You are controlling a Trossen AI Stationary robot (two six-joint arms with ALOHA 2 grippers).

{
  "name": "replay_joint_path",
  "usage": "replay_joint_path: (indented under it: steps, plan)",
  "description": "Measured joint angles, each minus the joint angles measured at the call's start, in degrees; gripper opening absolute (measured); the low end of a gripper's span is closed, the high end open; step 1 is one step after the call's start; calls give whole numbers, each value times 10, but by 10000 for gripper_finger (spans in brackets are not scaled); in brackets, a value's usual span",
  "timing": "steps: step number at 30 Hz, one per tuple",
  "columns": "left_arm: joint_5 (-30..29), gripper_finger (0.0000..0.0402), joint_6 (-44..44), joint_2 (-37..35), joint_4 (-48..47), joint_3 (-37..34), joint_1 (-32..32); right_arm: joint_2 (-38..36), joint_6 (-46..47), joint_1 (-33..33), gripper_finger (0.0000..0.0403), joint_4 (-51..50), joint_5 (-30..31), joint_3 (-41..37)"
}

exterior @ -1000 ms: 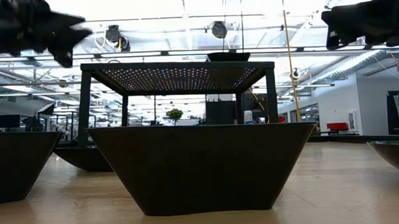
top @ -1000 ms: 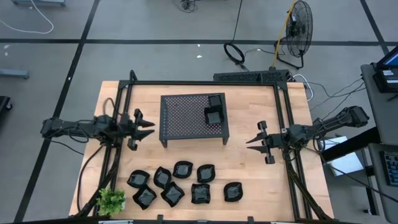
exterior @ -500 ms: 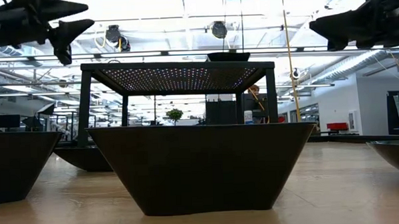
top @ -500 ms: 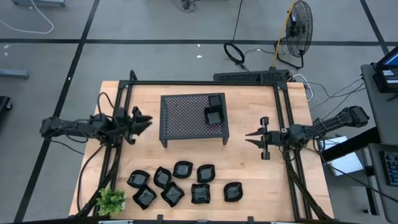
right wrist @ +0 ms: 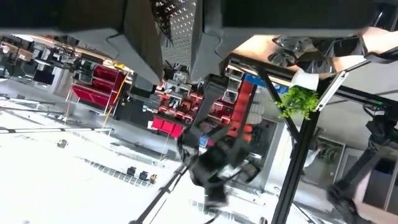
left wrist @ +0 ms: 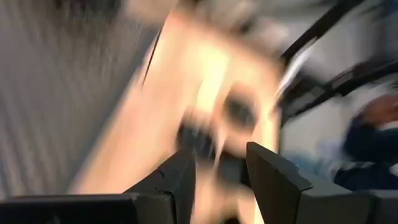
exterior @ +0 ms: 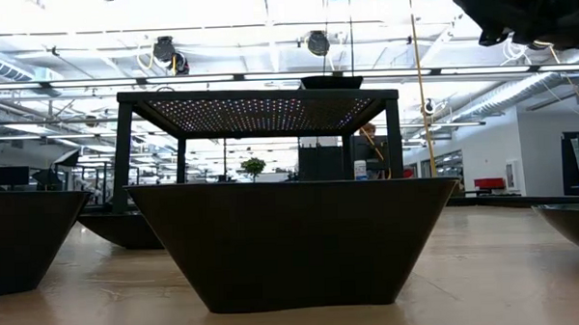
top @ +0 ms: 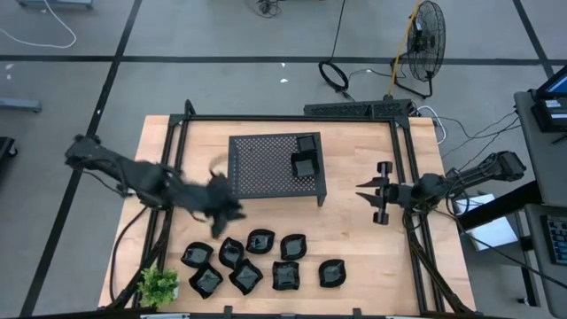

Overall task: Pick & Place Mini shaped plates
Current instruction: Stack the distorted square plate onto the stacked distorted square plate on the shelf

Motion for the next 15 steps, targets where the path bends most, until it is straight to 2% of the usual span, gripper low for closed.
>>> replay_joint_path:
  steps: [3,6,8,10,15]
  plan:
    - [31,146,-224,105,-200,79,-47,0,0,0,75,-2,0,0]
    - [123,146,-412,189,-333,111,-87,0,8,0,75,-2,0,0]
    - [190,146,-502,228,-365,112,-109,0,22,0,75,-2,0,0]
    - [231,147,-575,259,-368,107,-132,0,39,0,75,-2,-1,0]
    - [250,180,-665,315,-366,107,-178,0,59,0,75,-3,-2,0]
